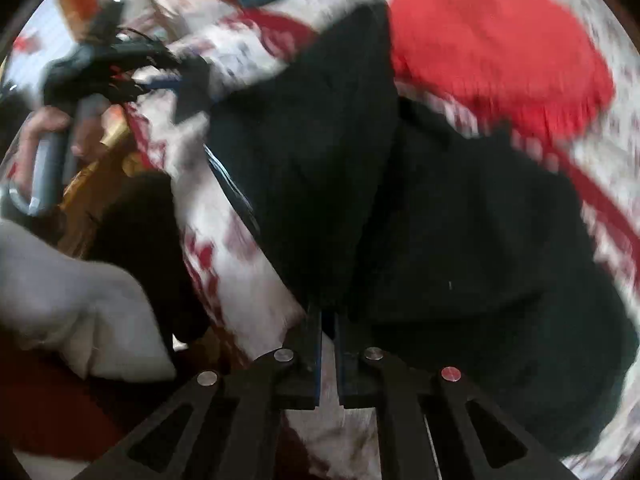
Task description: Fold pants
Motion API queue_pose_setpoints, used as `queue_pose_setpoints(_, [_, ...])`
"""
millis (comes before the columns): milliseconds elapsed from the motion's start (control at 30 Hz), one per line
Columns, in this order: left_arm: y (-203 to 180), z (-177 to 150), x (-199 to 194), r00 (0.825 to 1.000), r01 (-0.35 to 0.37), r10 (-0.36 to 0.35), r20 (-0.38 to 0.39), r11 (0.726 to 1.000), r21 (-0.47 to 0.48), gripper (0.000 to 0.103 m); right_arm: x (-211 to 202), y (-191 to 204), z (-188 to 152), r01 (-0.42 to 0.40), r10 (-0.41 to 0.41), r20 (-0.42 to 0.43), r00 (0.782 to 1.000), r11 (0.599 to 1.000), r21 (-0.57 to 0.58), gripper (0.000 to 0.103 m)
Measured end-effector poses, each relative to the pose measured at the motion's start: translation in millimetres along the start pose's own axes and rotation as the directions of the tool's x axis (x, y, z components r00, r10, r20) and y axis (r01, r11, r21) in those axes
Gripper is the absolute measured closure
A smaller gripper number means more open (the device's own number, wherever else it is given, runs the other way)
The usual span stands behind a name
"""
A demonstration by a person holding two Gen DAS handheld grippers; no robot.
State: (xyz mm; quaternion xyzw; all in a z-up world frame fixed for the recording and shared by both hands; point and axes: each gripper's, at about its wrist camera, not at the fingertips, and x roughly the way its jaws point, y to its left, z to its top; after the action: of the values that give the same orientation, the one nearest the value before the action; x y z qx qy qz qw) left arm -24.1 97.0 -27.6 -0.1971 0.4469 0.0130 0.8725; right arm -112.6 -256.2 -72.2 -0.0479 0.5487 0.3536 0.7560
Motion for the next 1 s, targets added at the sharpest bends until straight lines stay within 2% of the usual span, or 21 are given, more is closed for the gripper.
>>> queue_pose_setpoints(67, [-1.5, -2.0, 1.2, 1.000, -0.009, 0.009, 0.000, 1.000, 0.013, 0.057, -16.9, -2.1, 10.6, -0.052, 0.050, 0.054, 0.997, 0.998, 0.025, 0.093])
queue_pose_setpoints(100, [-1.9, -2.2, 2.6, 1.000, -0.014, 0.014, 0.001, 1.000, 0.018, 0.057, -31.2, -1.4, 19.2, -0.077, 0.074, 0.106, 0.992, 0.997, 0.021, 0.081])
queue_pose_setpoints(133, [-2.4, -2.2, 4.6, 1.000, -0.015, 0.015, -0.001, 1.000, 0.026, 0.057, -43.0, -1.4, 28.2, -0.091, 0.087, 0.148, 0.985, 0.996, 0.021, 0.052])
queue_pose_setpoints(200, [-3.0, -1.3, 12.7, 1.000, -0.017, 0.018, -0.012, 0.999, 0.037, 0.057, -62.4, -6.7, 60.2, -0.066, 0.052, 0.262, 0.964, 0.997, 0.044, 0.020])
queue_pose_setpoints(267, [-4.9, 0.1, 25.9, 0.999, -0.030, 0.032, -0.031, 0.998, 0.047, 0.057, -67.7, -11.6, 91.6, -0.028, 0.008, 0.353, 0.935, 0.998, 0.050, 0.020])
queue_pose_setpoints(333, [-7.6, 1.6, 33.0, 0.998, -0.036, 0.038, -0.043, 0.998, 0.058, 0.057, -61.4, -20.9, 121.2, -0.010, -0.018, 0.379, 0.925, 0.997, 0.073, 0.020])
queue_pose_setpoints(400, [-12.9, 5.0, 36.7, 0.999, -0.020, 0.023, -0.039, 0.997, 0.074, 0.057, -37.6, -39.5, 156.9, 0.008, -0.054, 0.358, 0.932, 0.992, 0.127, 0.020])
queue_pose_setpoints(467, [-21.2, 10.6, 43.3, 0.999, -0.021, 0.025, -0.035, 0.994, 0.110, 0.057, -10.7, -55.7, 183.2, 0.004, -0.056, 0.309, 0.949, 0.986, 0.166, 0.022])
queue_pose_setpoints(500, [-25.2, 14.1, 49.9, 0.998, -0.029, 0.035, -0.044, 0.991, 0.129, 0.057, 6.1, -62.3, 194.6, -0.001, -0.049, 0.271, 0.961, 0.984, 0.180, 0.039])
queue_pose_setpoints(533, [-28.7, 17.9, 58.1, 0.997, -0.040, 0.048, -0.056, 0.989, 0.139, 0.057, 18.4, -66.8, 201.1, -0.013, -0.032, 0.244, 0.969, 0.984, 0.180, 0.067])
queue_pose_setpoints(600, [-35.5, 27.1, 77.2, 0.995, -0.049, 0.062, -0.078, 0.987, 0.155, 0.057, 39.0, -71.6, 206.4, -0.028, -0.008, 0.193, 0.981, 0.983, 0.181, 0.093])
queue_pose_setpoints(733, [-51.4, 43.0, 110.0, 0.988, -0.085, 0.112, -0.107, 0.970, 0.227, 0.057, 18.2, -58.1, 207.2, -0.081, 0.029, 0.279, 0.960, 0.981, 0.175, 0.096])
queue_pose_setpoints(800, [-54.8, 51.4, 116.7, 0.988, -0.093, 0.121, -0.100, 0.964, 0.249, 0.056, -1.6, -39.9, 210.6, -0.094, 0.051, 0.315, 0.948, 0.988, 0.125, 0.096])
queue_pose_setpoints(900, [-48.4, 66.1, 110.4, 0.993, -0.066, 0.086, -0.086, 0.974, 0.215, 0.055, -14.2, -6.5, 215.9, -0.106, 0.087, 0.322, 0.943, 0.994, 0.041, 0.096])
queue_pose_setpoints(1000, [-27.9, 73.8, 86.0, 0.996, -0.051, 0.064, -0.064, 0.983, 0.177, 0.055, -8.1, 22.1, 209.1, -0.171, 0.160, 0.316, 0.935, 0.985, 0.006, 0.096])
